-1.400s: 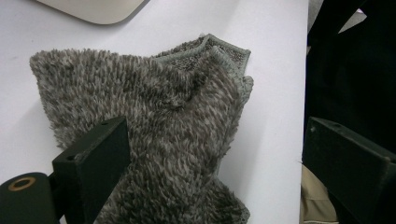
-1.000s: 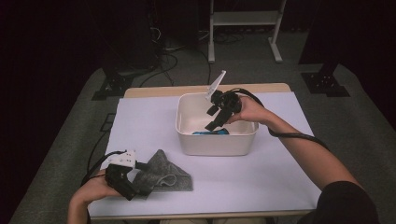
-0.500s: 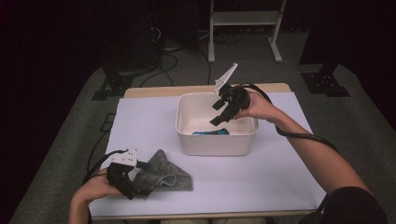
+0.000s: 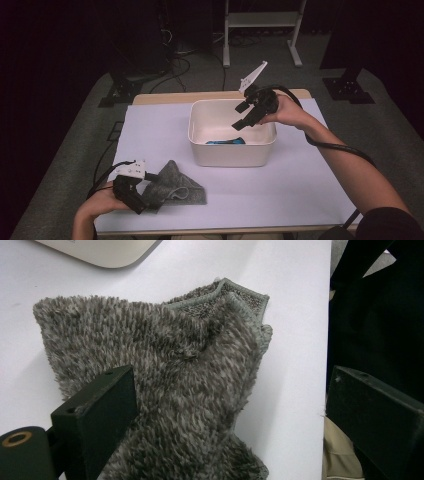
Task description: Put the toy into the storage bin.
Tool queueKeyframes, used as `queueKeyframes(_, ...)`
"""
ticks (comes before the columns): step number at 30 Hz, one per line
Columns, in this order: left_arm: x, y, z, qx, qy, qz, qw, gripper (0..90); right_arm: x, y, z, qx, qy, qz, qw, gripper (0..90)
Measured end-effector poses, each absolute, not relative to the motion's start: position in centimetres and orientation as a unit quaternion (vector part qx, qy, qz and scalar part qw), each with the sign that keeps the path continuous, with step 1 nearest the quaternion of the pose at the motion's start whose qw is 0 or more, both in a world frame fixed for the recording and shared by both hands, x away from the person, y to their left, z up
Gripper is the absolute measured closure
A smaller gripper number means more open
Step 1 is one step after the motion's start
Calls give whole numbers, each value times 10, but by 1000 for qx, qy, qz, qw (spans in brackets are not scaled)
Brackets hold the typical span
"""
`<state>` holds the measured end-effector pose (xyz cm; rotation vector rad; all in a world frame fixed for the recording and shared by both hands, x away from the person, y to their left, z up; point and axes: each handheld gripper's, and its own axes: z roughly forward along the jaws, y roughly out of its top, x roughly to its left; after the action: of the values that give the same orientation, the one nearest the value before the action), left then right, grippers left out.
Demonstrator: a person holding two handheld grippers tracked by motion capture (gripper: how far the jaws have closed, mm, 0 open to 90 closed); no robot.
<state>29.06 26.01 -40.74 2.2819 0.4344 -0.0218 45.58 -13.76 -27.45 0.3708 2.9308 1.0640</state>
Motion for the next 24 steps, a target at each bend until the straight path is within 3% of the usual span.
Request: queueKeyframes(24, 291, 257, -409, 904, 172, -12, 392, 51, 425, -193, -258, 148, 917, 368, 27, 211)
